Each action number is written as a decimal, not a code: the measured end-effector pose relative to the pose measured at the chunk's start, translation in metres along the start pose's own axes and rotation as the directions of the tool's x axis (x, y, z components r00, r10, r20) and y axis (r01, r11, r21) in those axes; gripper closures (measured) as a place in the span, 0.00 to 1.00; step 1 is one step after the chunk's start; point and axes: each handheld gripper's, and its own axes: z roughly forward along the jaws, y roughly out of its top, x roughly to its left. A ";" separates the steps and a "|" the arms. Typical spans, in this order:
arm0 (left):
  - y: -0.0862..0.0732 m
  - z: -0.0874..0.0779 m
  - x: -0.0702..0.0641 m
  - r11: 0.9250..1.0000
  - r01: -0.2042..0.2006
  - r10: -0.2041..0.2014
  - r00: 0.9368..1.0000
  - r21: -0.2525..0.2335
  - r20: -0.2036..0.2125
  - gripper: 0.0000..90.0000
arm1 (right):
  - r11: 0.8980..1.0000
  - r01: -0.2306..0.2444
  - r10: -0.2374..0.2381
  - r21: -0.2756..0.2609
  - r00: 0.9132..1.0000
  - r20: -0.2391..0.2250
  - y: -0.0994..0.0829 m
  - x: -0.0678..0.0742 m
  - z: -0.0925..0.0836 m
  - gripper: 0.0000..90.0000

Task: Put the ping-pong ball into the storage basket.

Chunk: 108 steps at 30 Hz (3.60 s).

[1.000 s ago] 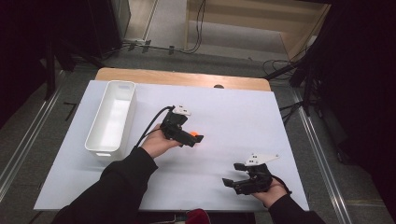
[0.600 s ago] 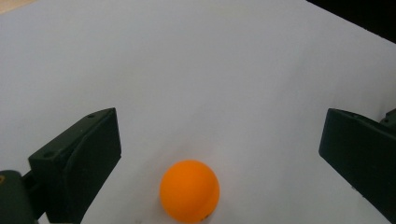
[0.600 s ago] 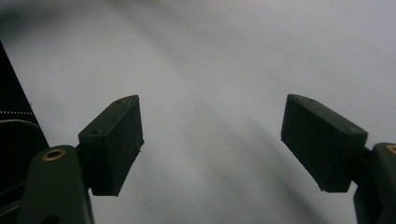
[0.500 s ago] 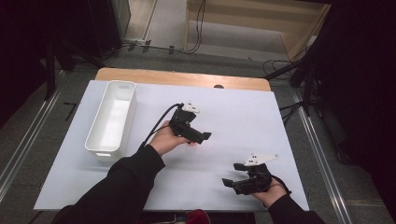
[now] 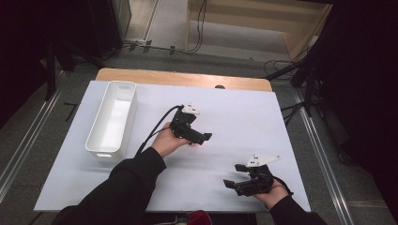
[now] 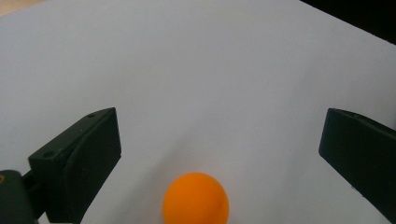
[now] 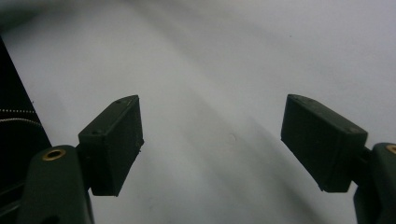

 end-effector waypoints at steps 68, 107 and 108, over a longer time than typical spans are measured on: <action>-0.049 0.017 -0.003 0.992 -0.104 0.114 0.983 0.071 -0.141 0.55 | 1.000 0.024 -0.024 0.020 1.000 0.013 -0.001 0.003 0.001 0.22; -0.032 -0.017 -0.018 0.994 -0.093 0.095 0.995 0.050 -0.037 0.56 | 0.999 0.021 -0.021 0.024 1.000 -0.002 -0.001 0.002 0.002 0.22; -0.031 -0.019 -0.018 0.994 -0.095 0.096 0.995 0.051 -0.029 0.56 | 0.999 0.021 -0.021 0.025 1.000 -0.001 -0.001 0.003 0.002 0.22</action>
